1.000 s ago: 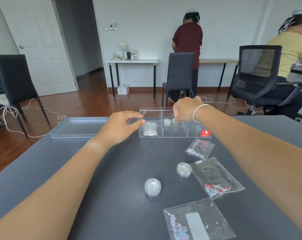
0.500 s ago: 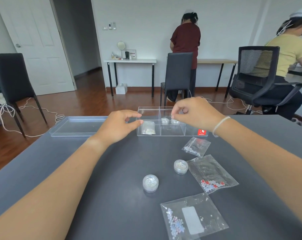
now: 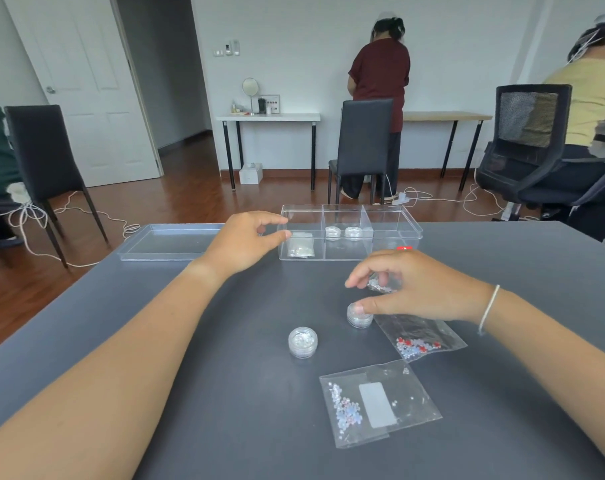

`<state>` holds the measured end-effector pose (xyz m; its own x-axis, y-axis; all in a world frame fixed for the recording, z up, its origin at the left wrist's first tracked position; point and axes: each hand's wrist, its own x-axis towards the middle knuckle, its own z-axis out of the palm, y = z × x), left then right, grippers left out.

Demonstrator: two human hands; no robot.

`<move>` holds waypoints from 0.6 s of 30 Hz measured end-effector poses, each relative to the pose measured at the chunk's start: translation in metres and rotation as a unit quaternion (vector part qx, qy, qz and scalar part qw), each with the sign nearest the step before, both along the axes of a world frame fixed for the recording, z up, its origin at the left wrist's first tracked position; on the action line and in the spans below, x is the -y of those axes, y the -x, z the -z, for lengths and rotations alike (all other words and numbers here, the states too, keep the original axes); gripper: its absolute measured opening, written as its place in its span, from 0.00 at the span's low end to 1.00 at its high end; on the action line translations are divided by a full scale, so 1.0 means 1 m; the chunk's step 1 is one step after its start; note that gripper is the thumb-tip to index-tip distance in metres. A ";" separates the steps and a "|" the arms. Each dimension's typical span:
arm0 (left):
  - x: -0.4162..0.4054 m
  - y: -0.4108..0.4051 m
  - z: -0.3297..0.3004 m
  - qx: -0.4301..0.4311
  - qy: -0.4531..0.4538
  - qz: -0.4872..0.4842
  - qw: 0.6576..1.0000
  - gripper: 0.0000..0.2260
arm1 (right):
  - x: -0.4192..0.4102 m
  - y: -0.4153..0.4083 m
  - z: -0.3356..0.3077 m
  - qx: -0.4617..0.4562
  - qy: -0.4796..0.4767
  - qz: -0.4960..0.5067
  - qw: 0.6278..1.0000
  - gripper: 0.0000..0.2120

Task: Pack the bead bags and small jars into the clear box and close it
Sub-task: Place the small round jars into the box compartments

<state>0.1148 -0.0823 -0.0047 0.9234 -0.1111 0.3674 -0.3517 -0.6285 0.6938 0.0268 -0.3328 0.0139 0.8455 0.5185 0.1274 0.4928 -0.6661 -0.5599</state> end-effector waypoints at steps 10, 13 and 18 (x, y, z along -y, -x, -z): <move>0.006 0.035 -0.009 0.027 -0.034 0.017 0.999 0.14 | -0.004 0.004 0.004 -0.038 0.030 -0.017 0.999 0.09; 0.013 0.053 -0.015 0.019 -0.049 0.051 0.997 0.11 | -0.003 0.003 0.004 -0.040 0.030 -0.020 0.999 0.07; 0.020 0.083 -0.021 -0.051 -0.085 0.149 0.984 0.07 | -0.002 0.003 0.001 -0.031 0.002 -0.014 0.999 0.07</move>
